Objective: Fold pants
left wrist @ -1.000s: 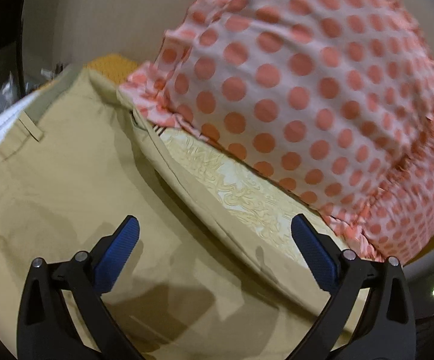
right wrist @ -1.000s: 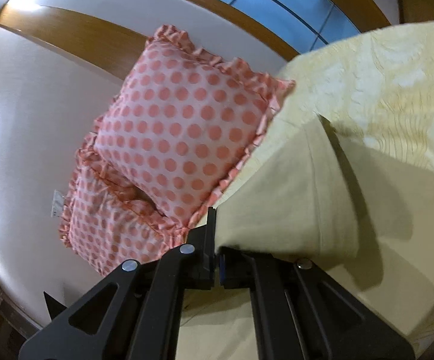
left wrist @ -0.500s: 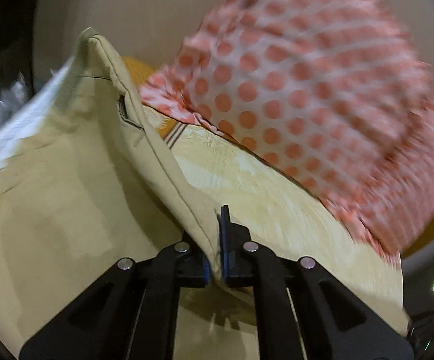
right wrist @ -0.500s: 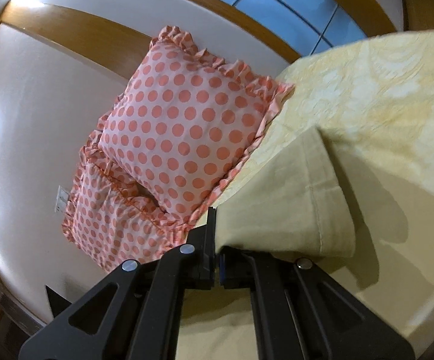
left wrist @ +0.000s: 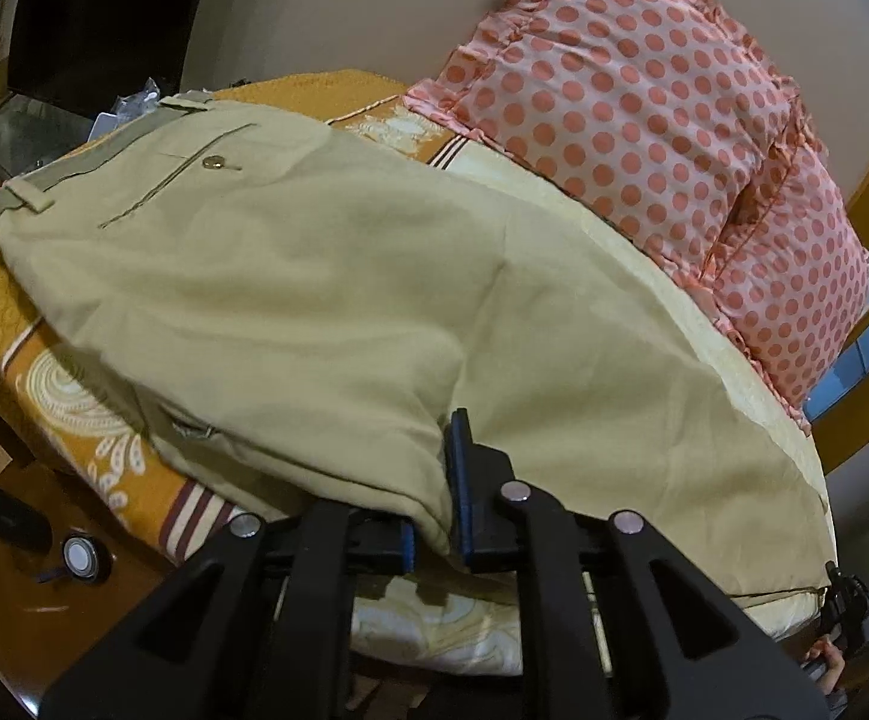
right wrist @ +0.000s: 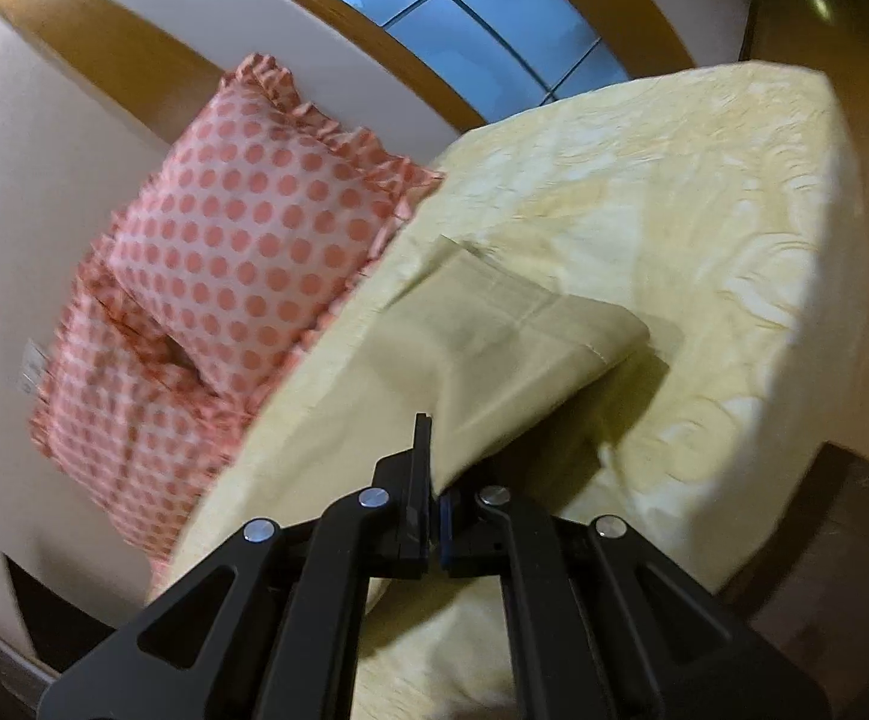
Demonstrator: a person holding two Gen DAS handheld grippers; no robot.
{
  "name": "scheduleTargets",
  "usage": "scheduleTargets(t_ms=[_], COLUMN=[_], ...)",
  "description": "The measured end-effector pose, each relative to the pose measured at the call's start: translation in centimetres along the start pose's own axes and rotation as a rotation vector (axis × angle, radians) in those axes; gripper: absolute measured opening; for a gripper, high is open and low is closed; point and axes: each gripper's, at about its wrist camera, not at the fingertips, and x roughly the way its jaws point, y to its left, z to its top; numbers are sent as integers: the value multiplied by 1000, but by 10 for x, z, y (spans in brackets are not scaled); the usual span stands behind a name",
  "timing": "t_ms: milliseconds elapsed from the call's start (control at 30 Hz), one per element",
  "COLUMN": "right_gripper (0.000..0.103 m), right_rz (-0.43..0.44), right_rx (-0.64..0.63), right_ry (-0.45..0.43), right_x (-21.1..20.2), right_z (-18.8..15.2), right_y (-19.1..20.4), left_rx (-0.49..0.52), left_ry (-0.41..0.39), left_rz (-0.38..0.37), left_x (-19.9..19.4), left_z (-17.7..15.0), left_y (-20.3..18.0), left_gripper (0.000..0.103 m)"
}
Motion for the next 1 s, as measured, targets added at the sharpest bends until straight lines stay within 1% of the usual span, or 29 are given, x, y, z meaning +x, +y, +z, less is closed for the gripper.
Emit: scheduleTargets(t_ms=[33, 67, 100, 133, 200, 233, 267, 300, 367, 467, 500, 533, 567, 600, 633, 700, 733, 800, 833, 867, 933, 967, 1000], right_gripper=[25, 37, 53, 54, 54, 54, 54, 54, 54, 51, 46, 32, 23, 12, 5, 5, 4, 4, 4, 4, 4, 4, 4], right_rz=[-29, -42, -68, -87, -124, -124, -126, -133, -119, -117, -112, -104, -89, -83, -66, -27, -16, 38, 82, 152, 261, 348, 407], right_rx=[-9, -17, -34, -48, -66, -59, -71, -88, -132, -208, -229, -232, -231, -237, -247, -248, -269, -346, -379, -431, -517, -583, -632], right_ry=[-24, -51, -89, -106, -104, -94, -109, -113, -108, -94, -89, -82, -80, -89, -92, -99, -112, -144, -146, -138, -107, -70, -37], right_x=[-8, -15, -23, -26, -26, -23, -22, -21, -15, -7, -4, -2, 1, 2, 3, 4, 3, 0, -1, -2, -5, -7, -9], right_z=[-2, -3, -4, -5, -6, -6, -8, -10, -17, -28, -31, -32, -32, -31, -29, -20, -18, -15, -16, -21, -38, -58, -75], right_y=[0, 0, 0, 1, 0, -1, 0, 2, 10, 26, 29, 29, 26, 26, 27, 35, 45, 81, 101, 130, 177, 210, 231], left_rx=[6, 12, 14, 14, 26, 28, 28, 25, 9, -23, -30, -39, -54, -62, -77, -100, -112, -134, -141, -150, -172, -179, -184], left_ry=[-6, -16, -28, -43, -60, -63, -68, -71, -74, -86, -89, -94, -109, -121, -142, -169, -181, -202, -208, -212, -216, -217, -219], left_rz=[-2, -8, -10, -10, -17, -18, -22, -25, -27, -28, -29, -28, -21, -15, -4, 3, 9, 27, 33, 37, 28, 25, 23], left_x=[-3, -7, -10, -14, -22, -23, -26, -28, -32, -37, -39, -41, -44, -47, -51, -57, -60, -64, -64, -64, -64, -64, -64], left_z=[-1, -3, -4, -6, -10, -10, -11, -12, -13, -14, -14, -14, -14, -13, -13, -11, -10, -8, -7, -6, -4, -3, -3], left_y=[-1, -2, -2, -3, -4, -4, -4, -3, 1, 9, 11, 13, 18, 21, 26, 35, 39, 49, 53, 56, 64, 66, 67], left_gripper=[21, 27, 39, 44, 47, 48, 50, 52, 55, 57, 57, 58, 59, 63, 64, 65, 67, 70, 70, 70, 71, 72, 73])
